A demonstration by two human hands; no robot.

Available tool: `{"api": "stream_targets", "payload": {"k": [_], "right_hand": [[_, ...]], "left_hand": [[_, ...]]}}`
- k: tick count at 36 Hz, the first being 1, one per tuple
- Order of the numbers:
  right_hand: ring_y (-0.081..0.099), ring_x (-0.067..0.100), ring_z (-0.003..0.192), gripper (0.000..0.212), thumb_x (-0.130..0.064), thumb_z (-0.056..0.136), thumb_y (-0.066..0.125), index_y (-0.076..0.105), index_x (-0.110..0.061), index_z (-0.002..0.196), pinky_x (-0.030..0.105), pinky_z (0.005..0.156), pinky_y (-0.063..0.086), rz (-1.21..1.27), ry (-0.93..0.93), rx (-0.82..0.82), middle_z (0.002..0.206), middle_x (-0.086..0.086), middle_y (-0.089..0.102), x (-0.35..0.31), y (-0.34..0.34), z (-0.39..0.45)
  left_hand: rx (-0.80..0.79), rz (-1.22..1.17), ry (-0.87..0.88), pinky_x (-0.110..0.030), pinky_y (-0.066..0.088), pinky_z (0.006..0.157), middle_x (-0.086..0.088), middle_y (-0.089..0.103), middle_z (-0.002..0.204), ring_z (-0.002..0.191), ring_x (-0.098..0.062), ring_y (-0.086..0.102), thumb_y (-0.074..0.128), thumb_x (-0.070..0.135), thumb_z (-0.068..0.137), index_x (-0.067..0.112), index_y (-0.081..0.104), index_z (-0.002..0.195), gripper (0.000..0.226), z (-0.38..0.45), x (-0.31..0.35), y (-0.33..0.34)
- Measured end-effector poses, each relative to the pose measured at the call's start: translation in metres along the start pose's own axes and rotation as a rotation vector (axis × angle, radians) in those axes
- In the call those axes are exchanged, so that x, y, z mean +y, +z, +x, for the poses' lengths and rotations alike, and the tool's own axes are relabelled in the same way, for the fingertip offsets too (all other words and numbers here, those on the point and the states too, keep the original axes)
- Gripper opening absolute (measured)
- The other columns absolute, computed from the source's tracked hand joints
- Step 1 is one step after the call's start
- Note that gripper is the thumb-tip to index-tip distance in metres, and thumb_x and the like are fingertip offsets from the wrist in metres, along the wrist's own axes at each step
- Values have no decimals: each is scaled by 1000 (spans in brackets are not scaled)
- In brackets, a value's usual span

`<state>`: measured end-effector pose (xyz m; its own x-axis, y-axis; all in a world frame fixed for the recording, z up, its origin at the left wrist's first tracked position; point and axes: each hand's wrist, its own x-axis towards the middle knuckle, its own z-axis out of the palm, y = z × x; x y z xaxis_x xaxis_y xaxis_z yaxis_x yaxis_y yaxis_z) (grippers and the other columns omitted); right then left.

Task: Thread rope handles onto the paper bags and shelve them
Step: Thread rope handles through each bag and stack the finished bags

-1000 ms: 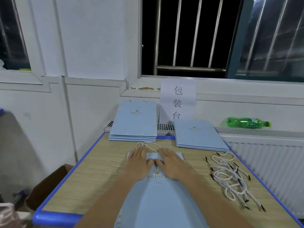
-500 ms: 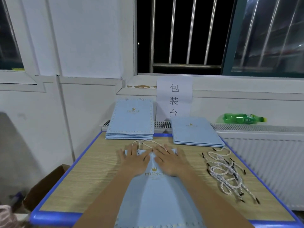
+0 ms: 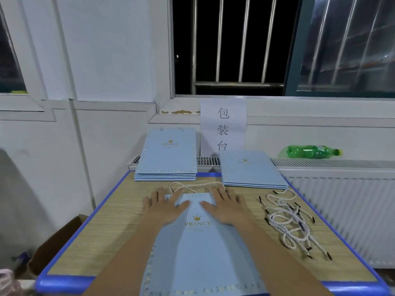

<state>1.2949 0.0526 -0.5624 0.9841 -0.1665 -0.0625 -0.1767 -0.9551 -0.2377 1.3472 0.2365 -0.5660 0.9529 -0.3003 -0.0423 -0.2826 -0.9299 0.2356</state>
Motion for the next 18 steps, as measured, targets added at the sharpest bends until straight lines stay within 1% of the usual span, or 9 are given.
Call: {"api": "stream_targets", "payload": {"k": [3,6,7,9,11,12,14,15,18], "right_hand": [[-9,23,147,70,-64,94,19,-7,-32,151,48,116,-1,-4,-48,16,159,-5,-14,6,-1,-4],[-2,24,147,70,-62,94,25,-3,-33,151,47,116,3,39,-65,95,160,-6,-8,7,1,-9],[3,24,146,70,-61,94,29,1,-33,151,46,116,6,80,-66,148,160,-7,-5,7,2,-10],[15,22,144,72,-64,90,30,10,-30,150,45,115,12,156,-41,264,159,-8,5,4,2,-14],[33,21,136,83,-70,76,17,25,-25,145,40,111,22,217,-6,388,154,-2,24,0,-4,-20],[42,20,129,83,-68,72,14,31,-24,141,35,106,28,223,5,433,148,-3,34,1,-8,-24],[49,17,120,60,-58,86,27,37,-24,135,30,97,35,159,20,468,136,-6,44,4,-14,-32],[50,16,118,50,-51,92,34,39,-23,133,29,95,36,110,27,463,133,-6,48,7,-16,-37],[56,18,111,47,-46,93,39,42,-20,132,30,96,37,62,58,384,118,-5,59,17,-13,-53]], "left_hand": [[18,-60,108,-41,0,116,-9,0,159,147,-21,-8,20,64,93,49,8,146,56,5,-11,1],[110,-190,193,-37,9,116,-2,15,157,147,-20,2,31,60,92,36,19,147,61,3,-22,2],[152,-238,190,-36,14,115,-1,22,153,145,-21,9,36,57,91,31,25,145,61,0,-22,3],[314,-256,193,-37,29,107,0,41,134,132,-26,35,34,60,81,22,42,132,64,-5,-21,5],[483,-253,209,-38,40,92,-2,54,120,112,-29,54,31,56,72,16,52,120,65,-10,-18,4],[508,-257,206,-38,41,91,-4,55,122,111,-29,55,31,54,74,13,51,122,67,-14,-16,1],[446,-241,121,-32,33,102,-3,46,137,124,-24,46,35,58,82,12,42,135,70,-23,-19,-3],[378,-195,71,-31,26,107,-2,40,144,131,-21,39,31,65,80,14,37,139,79,-25,-24,-2],[155,-38,52,-37,5,118,-1,13,158,147,-17,6,10,91,64,25,16,151,109,-43,-42,-3]]}}
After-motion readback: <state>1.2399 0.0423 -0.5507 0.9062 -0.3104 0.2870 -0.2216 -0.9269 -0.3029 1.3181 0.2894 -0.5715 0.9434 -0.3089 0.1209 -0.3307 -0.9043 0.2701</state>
